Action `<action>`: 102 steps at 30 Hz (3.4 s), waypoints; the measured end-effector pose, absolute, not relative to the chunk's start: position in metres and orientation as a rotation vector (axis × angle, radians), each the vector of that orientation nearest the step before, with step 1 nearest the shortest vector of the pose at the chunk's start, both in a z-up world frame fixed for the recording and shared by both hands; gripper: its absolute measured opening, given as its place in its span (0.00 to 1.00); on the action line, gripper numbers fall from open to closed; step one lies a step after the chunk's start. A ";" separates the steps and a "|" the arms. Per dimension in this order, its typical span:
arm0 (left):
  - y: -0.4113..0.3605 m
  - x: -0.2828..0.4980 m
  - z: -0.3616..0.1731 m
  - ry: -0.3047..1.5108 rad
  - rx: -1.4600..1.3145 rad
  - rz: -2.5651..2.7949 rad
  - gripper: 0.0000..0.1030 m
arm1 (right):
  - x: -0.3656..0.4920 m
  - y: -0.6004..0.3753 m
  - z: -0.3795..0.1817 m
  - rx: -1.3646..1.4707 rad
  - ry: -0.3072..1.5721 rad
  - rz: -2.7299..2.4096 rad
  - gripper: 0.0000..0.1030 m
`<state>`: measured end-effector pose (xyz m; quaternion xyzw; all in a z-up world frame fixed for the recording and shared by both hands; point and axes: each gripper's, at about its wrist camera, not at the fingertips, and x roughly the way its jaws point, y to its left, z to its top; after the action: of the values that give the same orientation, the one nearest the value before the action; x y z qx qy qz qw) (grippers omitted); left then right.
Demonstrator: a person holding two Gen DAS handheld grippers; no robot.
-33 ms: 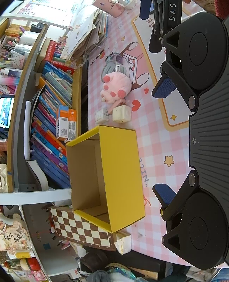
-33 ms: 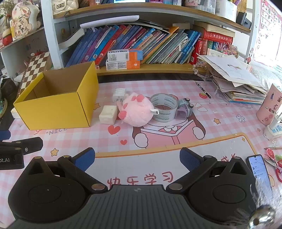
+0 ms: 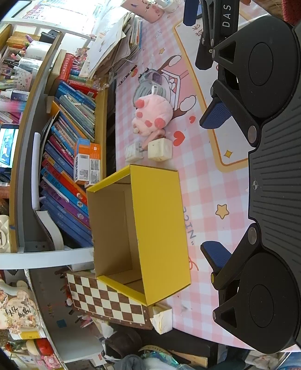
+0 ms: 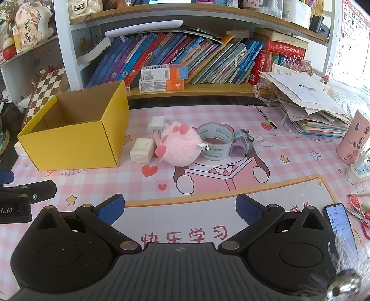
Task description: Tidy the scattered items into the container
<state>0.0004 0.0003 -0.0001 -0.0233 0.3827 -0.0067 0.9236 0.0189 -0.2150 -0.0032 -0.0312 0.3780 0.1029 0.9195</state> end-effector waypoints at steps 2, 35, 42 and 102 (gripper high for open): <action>0.001 0.001 0.000 0.789 -0.048 -0.014 1.00 | 0.019 -0.215 -0.004 -0.064 0.778 0.213 1.00; 0.003 0.002 -0.002 0.784 -0.049 0.002 1.00 | 0.022 -0.211 -0.006 -0.058 0.788 0.219 1.00; 0.003 0.003 -0.003 0.796 -0.047 0.014 1.00 | 0.023 -0.212 -0.008 -0.062 0.792 0.222 1.00; 0.007 0.011 -0.002 0.773 -0.062 0.016 1.00 | 0.039 -0.202 -0.012 -0.094 0.827 0.280 1.00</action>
<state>0.0106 0.0068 -0.0022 -0.0300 0.3767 0.0077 0.9258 0.0388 -0.2025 -0.0125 -0.0456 0.4002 0.1353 0.9052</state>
